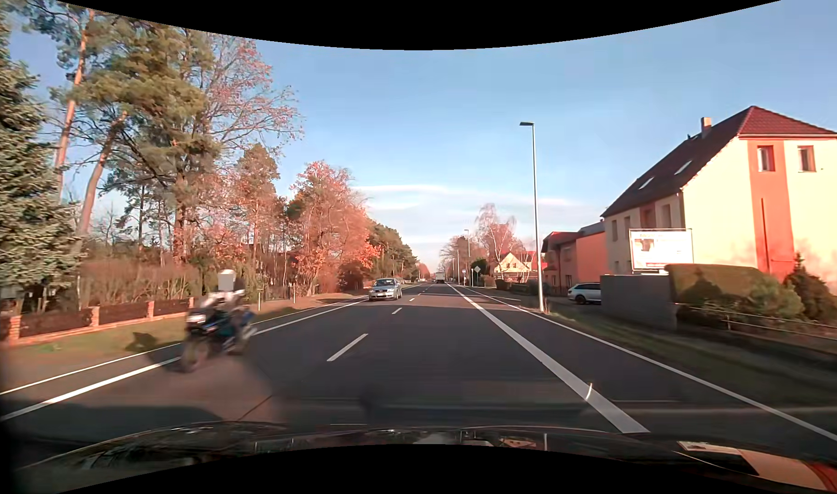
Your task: Follow the waypoints while adhering to traffic rules and regulations
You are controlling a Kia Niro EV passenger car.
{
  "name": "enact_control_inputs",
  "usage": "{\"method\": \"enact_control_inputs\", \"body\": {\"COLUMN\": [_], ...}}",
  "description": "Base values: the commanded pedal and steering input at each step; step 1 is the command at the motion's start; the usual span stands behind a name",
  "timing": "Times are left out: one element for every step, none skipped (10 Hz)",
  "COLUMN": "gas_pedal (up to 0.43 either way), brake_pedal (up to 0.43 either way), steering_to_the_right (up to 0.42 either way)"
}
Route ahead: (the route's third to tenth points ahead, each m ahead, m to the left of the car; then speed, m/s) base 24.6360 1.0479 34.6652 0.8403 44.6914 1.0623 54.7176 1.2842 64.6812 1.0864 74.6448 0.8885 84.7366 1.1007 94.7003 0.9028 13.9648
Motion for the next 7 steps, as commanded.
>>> {"method": "enact_control_inputs", "body": {"gas_pedal": [0.118,0.118,0.118,0.118,0.118,0.118,0.118], "brake_pedal": [0.0,0.0,0.0,0.0,0.0,0.0,0.0], "steering_to_the_right": [-0.001,-0.001,-0.001,-0.001,-0.001,-0.002,-0.001]}}
